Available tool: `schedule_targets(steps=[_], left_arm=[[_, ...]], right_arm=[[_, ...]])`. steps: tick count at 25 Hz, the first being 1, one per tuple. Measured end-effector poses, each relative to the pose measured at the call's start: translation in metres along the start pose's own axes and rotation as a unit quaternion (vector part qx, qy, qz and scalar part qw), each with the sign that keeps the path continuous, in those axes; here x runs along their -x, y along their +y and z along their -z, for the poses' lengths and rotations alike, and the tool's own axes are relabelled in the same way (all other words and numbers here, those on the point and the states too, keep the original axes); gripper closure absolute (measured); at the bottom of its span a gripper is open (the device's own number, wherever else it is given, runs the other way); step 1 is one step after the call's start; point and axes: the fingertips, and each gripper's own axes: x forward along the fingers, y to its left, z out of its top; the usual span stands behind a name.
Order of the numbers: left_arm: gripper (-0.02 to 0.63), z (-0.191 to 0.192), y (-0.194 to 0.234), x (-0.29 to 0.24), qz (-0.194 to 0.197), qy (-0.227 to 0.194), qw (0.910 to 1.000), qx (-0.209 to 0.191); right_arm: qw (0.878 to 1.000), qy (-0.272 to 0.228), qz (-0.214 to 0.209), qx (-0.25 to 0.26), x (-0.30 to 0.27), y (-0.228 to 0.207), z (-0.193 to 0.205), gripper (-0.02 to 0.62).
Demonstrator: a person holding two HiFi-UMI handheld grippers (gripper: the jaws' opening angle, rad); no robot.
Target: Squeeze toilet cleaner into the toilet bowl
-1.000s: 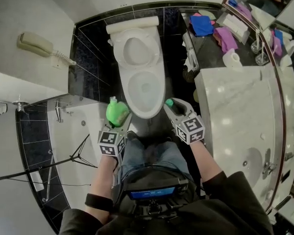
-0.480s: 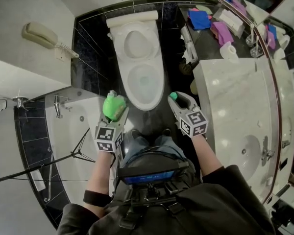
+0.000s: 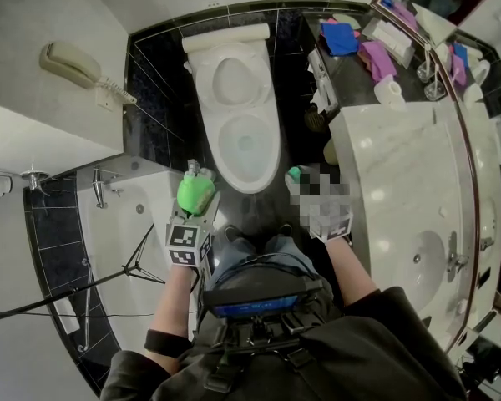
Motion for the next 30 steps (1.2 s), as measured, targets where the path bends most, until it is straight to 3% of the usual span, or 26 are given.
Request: schedule_targets(steps=[10,20,24,30], left_arm=[[0.417,0.008,-0.003,0.006,0.014,0.002,0.9999,-0.002],[0.417,0.008,0.003,0.009,0.052,0.001,0.9985,-0.013],[0.417,0.007,0.006,0.009,0.092,0.005,0.9956,-0.017],[0.416,0.006,0.001,0.003,0.181,0.015,0.9833,-0.015]], right_arm=[[1.0,-0.002,-0.003,0.004,0.005,0.009,-0.001,0.442],[0.999,-0.04,-0.018,0.0,-0.002,0.033,-0.028,0.44],[0.997,-0.061,-0.042,-0.015,-0.011,0.053,-0.041,0.44],[0.982,-0.128,-0.132,-0.039,-0.026,0.088,-0.095,0.44]])
